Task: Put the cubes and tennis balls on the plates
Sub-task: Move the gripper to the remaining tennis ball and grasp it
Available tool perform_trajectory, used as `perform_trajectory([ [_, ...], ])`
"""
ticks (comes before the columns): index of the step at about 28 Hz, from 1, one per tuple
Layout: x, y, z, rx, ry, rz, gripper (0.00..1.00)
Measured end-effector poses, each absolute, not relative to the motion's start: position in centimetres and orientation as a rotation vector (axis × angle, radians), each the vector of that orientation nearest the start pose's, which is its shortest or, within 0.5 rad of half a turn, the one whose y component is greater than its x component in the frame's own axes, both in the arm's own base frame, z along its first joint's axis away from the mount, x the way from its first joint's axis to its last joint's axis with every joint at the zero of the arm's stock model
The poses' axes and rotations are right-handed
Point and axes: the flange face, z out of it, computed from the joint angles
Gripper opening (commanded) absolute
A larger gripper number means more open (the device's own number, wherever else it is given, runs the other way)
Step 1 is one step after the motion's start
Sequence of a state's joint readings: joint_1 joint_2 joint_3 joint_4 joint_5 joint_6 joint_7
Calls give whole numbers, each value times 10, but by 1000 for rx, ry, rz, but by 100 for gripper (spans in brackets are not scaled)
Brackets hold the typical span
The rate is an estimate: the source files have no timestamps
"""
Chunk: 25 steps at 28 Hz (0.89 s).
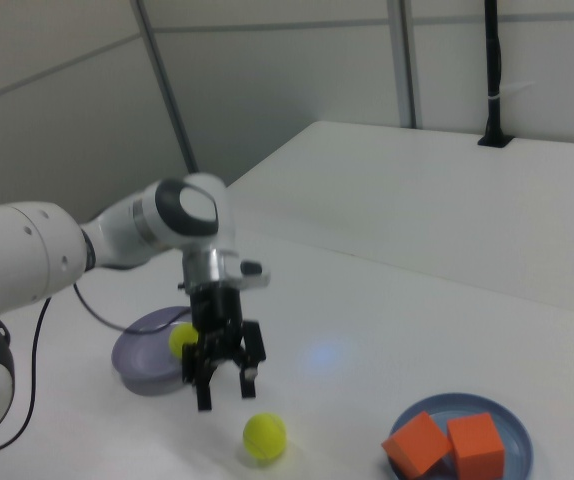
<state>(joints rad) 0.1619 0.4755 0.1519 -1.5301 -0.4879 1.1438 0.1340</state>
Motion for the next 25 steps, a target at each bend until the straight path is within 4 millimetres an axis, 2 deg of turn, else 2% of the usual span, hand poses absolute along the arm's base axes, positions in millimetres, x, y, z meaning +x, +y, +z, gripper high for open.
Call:
perform_trajectory([
  [2, 572, 112, 342, 2330, 256, -980, 100],
  [8, 569, 110, 296, 2264, 286, -1065, 100],
  [14, 575, 109, 271, 2246, 316, -1040, 100],
  [20, 593, 100, 252, 2264, 358, -912, 99],
  [21, 596, 98, 249, 2268, 362, -896, 89],
  [22, 598, 96, 246, 2271, 365, -886, 64],
  [23, 599, 94, 244, 2270, 365, -883, 9],
  [24, 600, 91, 243, 2268, 363, -884, 0],
  [25, 601, 89, 242, 2268, 362, -884, 0],
])
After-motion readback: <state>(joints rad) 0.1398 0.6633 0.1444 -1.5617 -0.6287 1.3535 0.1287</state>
